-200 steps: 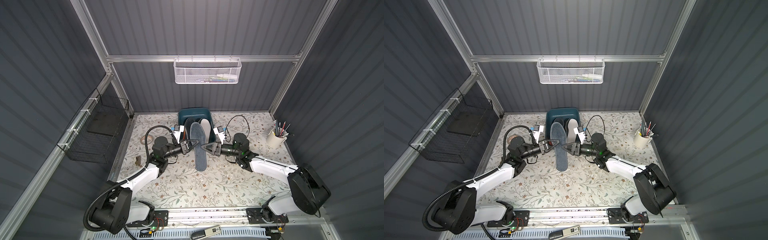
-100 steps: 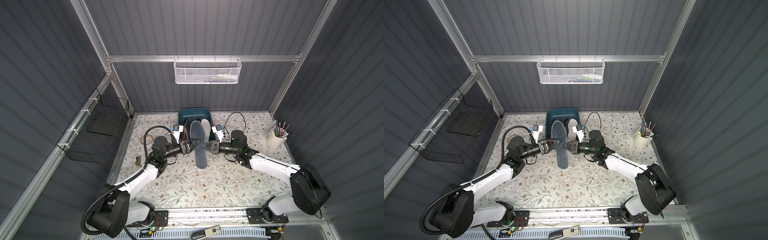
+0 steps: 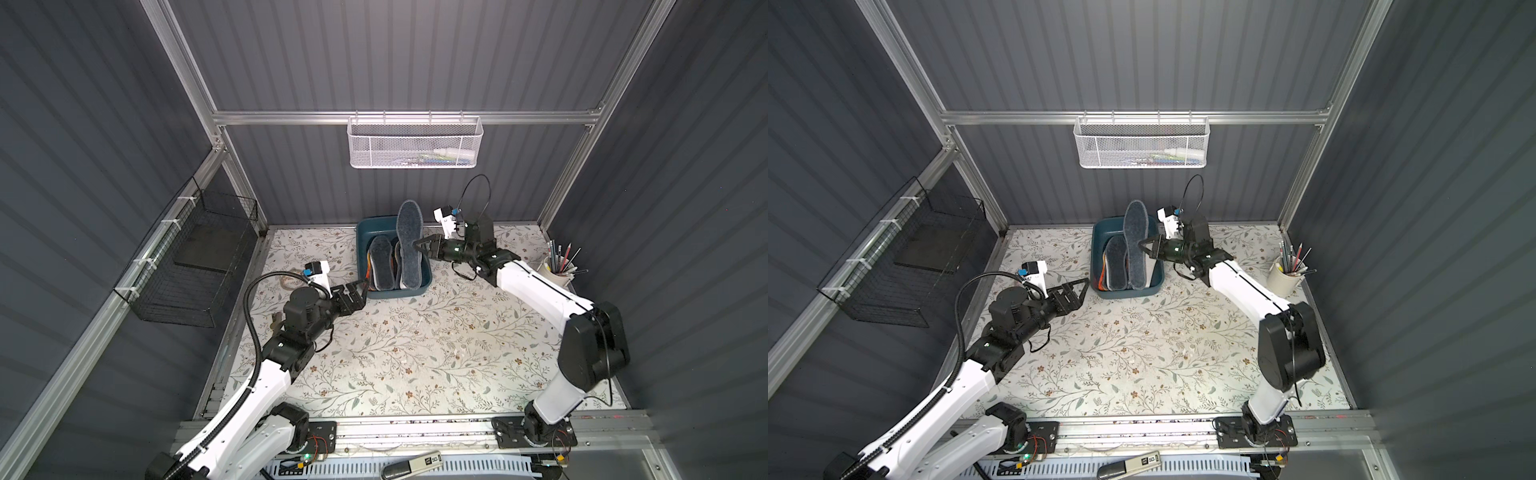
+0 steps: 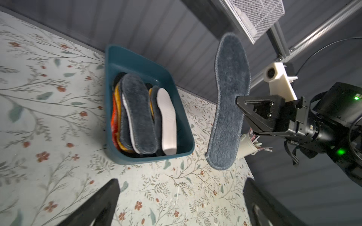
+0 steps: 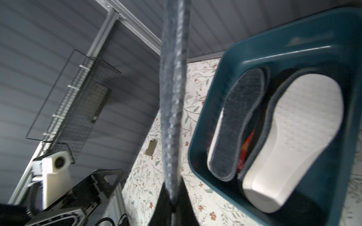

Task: Put the insoles into the storage box
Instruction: Place the insole in the storage box.

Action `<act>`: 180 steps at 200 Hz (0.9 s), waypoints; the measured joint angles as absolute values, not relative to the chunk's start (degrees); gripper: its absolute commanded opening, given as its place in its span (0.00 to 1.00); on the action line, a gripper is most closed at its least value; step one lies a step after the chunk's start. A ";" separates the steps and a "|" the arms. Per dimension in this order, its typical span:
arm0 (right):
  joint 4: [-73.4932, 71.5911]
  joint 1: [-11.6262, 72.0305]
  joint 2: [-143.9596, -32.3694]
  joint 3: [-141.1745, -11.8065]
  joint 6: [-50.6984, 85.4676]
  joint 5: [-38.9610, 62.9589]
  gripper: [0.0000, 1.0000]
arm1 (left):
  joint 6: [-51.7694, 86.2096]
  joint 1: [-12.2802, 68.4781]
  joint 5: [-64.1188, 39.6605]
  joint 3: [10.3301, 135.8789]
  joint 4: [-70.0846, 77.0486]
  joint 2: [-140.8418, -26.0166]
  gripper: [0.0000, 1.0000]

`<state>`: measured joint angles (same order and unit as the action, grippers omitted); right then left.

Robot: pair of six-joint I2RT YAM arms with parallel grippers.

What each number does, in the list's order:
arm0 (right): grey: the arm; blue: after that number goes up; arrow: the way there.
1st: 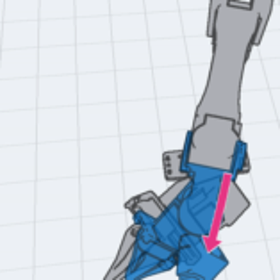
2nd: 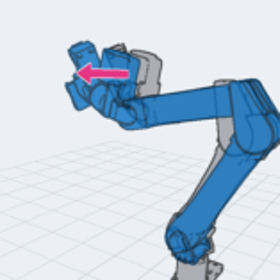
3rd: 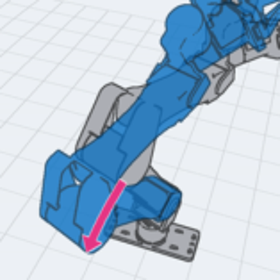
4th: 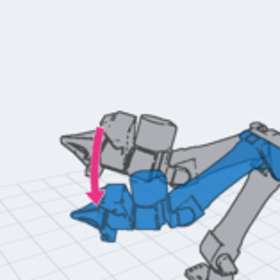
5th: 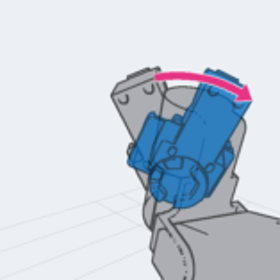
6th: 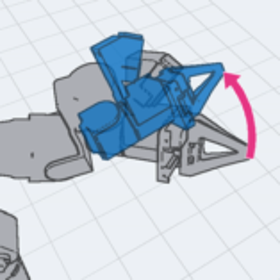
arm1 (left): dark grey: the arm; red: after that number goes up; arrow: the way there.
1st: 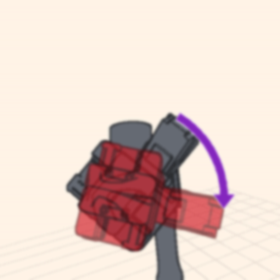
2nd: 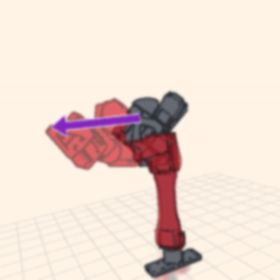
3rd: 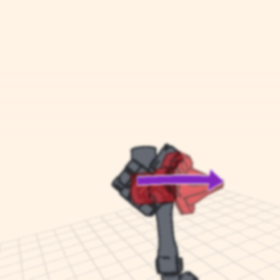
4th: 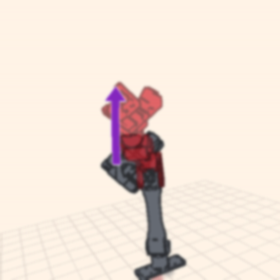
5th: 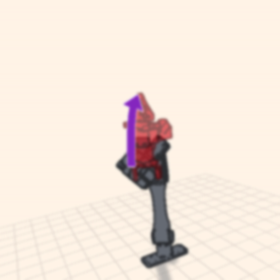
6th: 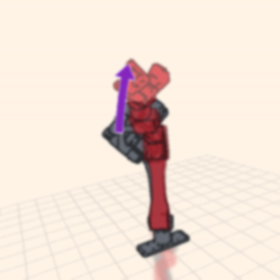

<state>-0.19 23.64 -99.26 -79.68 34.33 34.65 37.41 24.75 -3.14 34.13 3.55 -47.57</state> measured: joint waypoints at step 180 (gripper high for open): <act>19.66 20.12 -131.90 -112.31 25.67 35.16 0.03 | 36.14 24.75 6.31 32.18 -11.22 -38.09 1.00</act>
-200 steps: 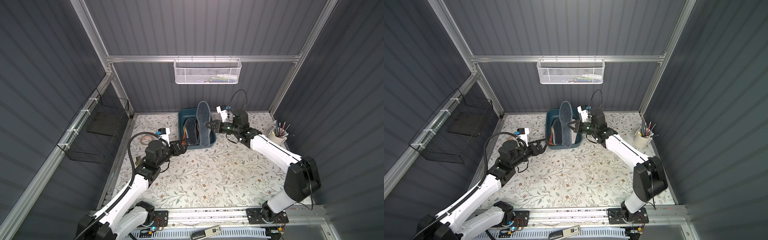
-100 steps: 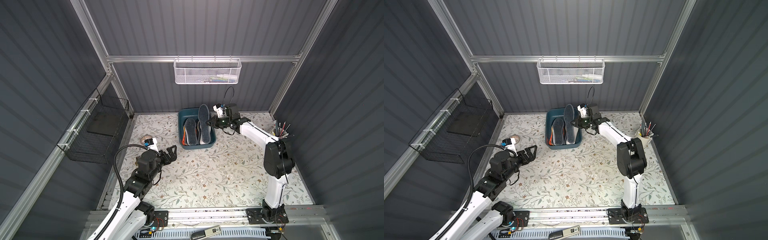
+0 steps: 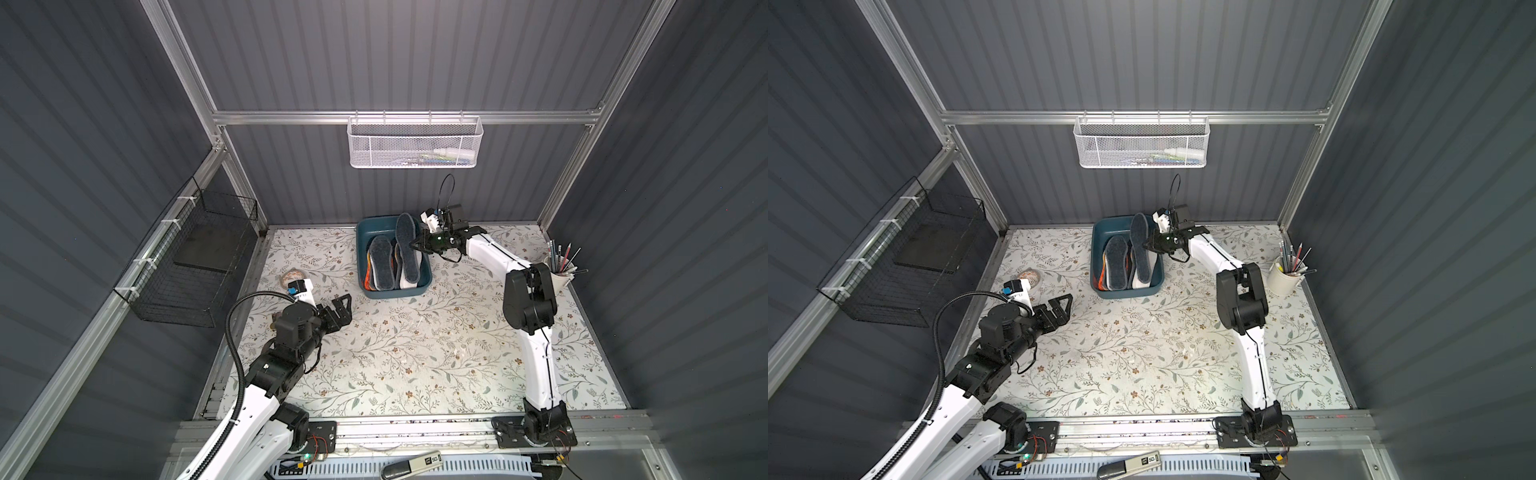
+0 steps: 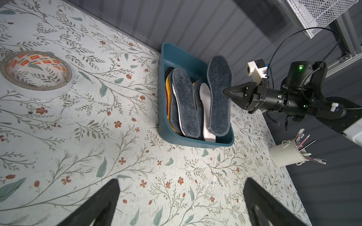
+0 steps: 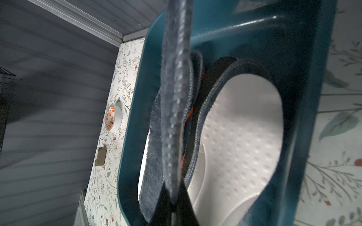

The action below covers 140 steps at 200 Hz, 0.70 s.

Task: Put the insoles into the storage box
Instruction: Place the insole in the storage box.

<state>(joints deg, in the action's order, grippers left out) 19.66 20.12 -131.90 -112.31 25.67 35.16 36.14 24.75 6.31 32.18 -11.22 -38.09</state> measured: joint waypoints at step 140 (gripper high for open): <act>20.23 20.18 -117.91 -103.15 20.58 27.18 0.99 | 35.07 24.75 7.53 32.21 -10.33 -39.59 1.00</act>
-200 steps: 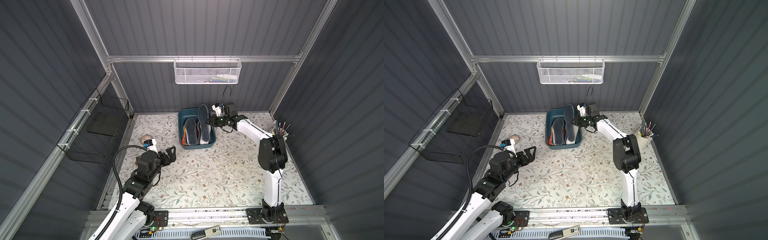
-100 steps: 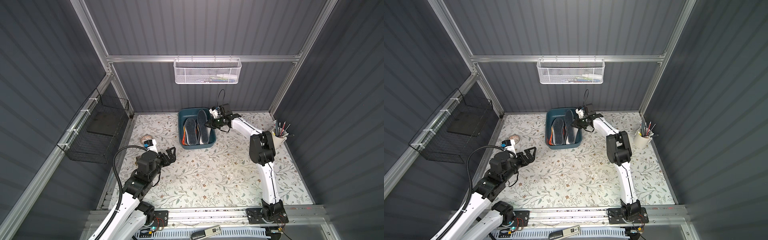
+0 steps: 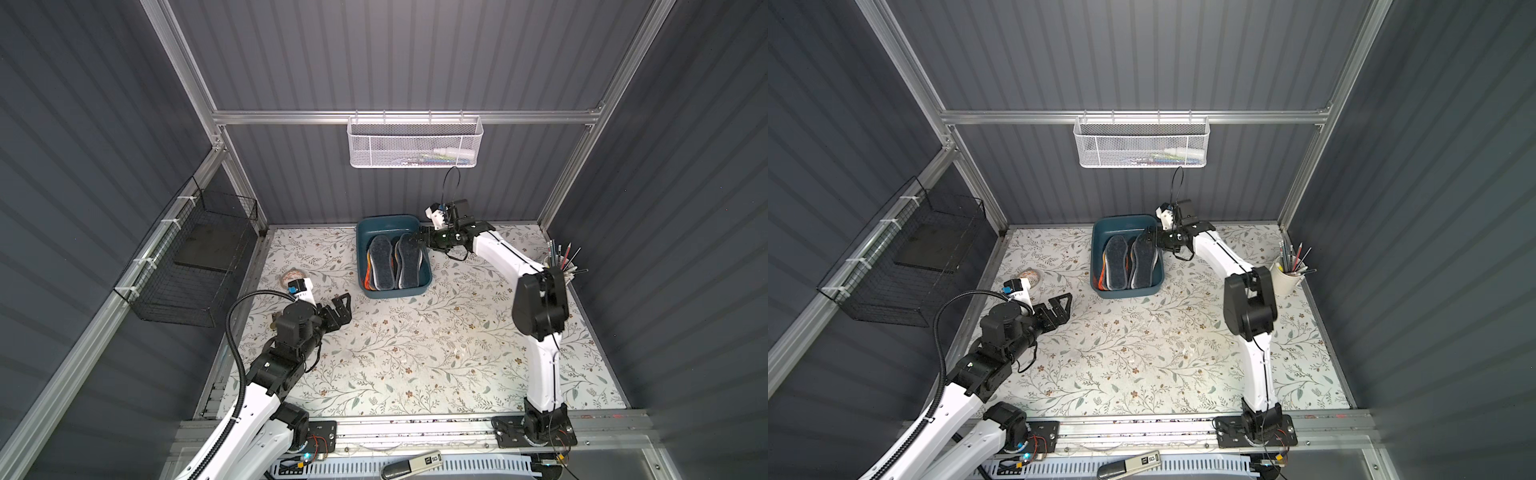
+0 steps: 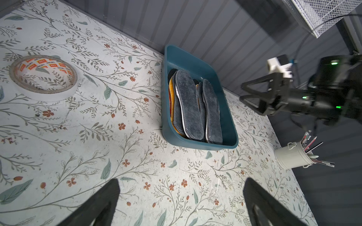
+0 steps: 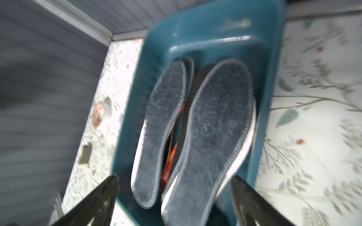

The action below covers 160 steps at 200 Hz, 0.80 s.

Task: Put the insoles into the storage box
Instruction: Place the insole in the storage box, then reset both arms

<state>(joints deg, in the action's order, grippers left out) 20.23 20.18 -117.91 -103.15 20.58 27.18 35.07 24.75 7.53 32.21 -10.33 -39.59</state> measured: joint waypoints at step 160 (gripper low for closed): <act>-31.35 19.07 -59.09 -22.02 -1.80 -25.12 0.99 | -0.03 24.82 41.08 16.01 34.30 -63.90 1.00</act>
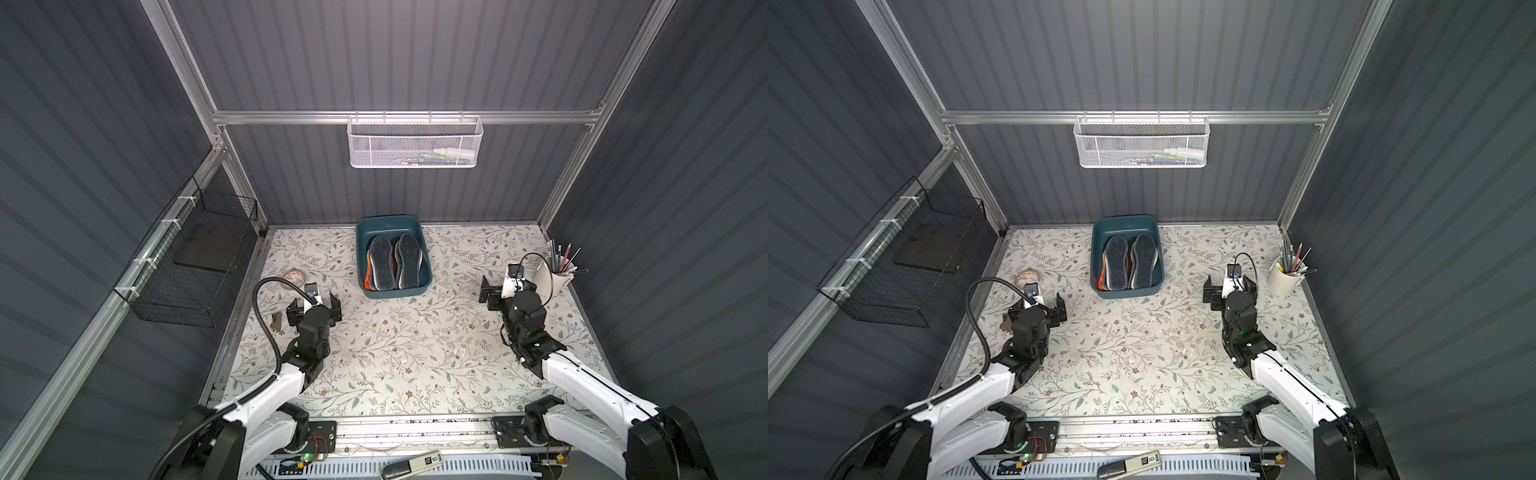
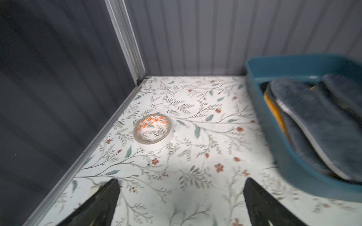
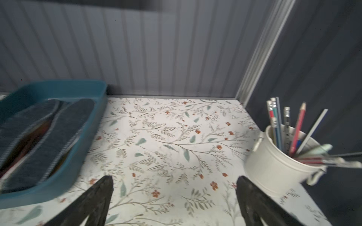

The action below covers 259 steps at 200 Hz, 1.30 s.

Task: Put the insoles into the storage box
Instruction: Reset both arms

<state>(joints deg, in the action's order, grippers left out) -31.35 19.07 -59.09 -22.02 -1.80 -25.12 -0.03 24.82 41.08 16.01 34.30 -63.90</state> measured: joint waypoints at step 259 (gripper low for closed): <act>-55.94 -3.40 -83.99 -18.65 2.42 0.10 0.99 | 1.06 1.93 8.05 26.74 52.23 -98.02 1.00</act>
